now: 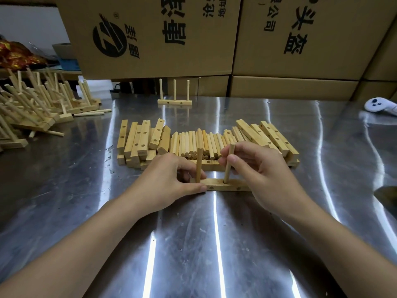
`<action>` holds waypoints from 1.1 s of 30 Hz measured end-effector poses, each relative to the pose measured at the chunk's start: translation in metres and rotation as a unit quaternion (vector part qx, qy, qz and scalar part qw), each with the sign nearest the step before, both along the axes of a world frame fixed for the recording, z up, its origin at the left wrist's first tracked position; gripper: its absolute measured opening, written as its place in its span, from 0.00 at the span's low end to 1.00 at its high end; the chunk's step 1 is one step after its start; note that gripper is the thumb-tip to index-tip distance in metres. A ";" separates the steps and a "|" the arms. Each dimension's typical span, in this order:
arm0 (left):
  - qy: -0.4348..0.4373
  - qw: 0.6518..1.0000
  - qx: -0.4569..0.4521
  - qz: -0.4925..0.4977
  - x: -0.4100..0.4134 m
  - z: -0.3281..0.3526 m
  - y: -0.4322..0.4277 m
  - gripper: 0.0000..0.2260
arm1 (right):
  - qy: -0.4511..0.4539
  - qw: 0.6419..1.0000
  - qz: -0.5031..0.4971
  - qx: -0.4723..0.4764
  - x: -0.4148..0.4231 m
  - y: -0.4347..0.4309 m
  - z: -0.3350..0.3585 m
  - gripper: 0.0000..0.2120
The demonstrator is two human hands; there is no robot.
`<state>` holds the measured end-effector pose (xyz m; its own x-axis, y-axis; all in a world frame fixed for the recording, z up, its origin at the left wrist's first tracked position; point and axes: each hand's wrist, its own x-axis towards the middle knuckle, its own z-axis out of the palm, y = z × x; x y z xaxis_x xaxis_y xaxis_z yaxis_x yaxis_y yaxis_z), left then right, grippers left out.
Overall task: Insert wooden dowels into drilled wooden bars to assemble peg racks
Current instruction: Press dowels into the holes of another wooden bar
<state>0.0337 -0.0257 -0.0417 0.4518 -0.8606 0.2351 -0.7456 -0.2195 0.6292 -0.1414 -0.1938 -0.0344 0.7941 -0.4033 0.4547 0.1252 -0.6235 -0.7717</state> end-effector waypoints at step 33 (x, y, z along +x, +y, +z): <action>0.024 1.000 0.006 -0.009 0.001 0.000 0.000 0.06 | 0.042 0.995 0.015 -0.089 -0.003 -0.003 0.008 0.09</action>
